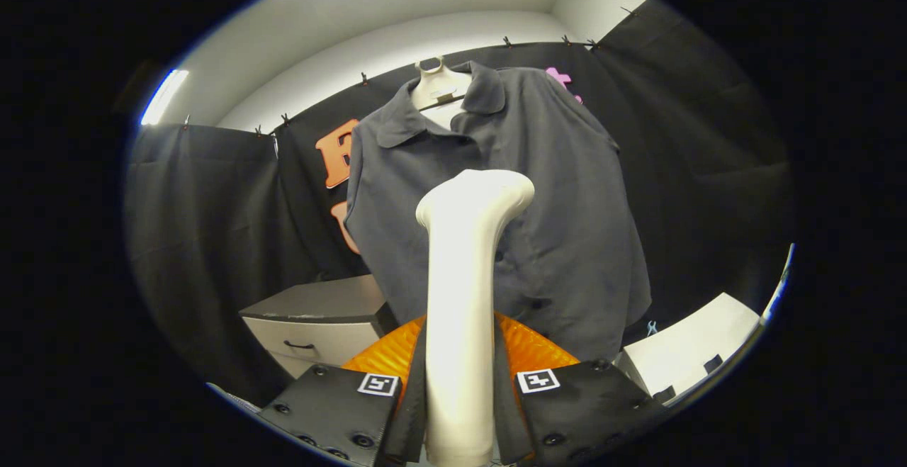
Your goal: Iron the clothes twice with a garment steamer, once on the left side and once on the right side.
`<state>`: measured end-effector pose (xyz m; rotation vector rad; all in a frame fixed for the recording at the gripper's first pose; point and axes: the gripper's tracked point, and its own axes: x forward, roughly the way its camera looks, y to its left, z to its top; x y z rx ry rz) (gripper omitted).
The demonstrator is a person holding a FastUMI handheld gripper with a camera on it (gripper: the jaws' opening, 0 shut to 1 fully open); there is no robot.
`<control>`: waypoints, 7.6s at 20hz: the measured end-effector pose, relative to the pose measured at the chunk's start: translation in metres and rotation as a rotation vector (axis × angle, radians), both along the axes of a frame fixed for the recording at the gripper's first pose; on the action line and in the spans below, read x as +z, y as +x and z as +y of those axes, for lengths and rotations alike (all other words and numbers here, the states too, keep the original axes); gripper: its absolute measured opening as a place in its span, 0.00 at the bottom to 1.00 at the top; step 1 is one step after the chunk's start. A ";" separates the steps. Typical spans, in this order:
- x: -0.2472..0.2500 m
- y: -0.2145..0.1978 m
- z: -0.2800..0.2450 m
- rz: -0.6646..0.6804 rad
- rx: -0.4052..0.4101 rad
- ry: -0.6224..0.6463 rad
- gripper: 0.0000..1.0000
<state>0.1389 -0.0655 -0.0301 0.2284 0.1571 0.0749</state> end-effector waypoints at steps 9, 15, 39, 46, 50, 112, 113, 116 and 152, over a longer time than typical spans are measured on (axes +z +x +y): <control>0.057 0.067 -0.079 -0.033 -0.096 -0.044 0.47; 0.058 0.098 -0.095 -0.020 -0.132 -0.038 0.47; -0.047 0.049 -0.087 0.129 -0.134 -0.040 0.47; -0.090 0.030 -0.092 0.196 -0.159 -0.021 0.47; -0.117 0.016 -0.093 0.239 -0.168 -0.007 0.47; 0.076 -0.171 0.076 -0.109 0.087 -0.128 0.47; 0.080 -0.173 0.076 -0.118 0.086 -0.134 0.47; 0.087 -0.180 0.078 -0.136 0.089 -0.145 0.47; 0.084 -0.197 0.077 -0.134 0.050 -0.112 0.46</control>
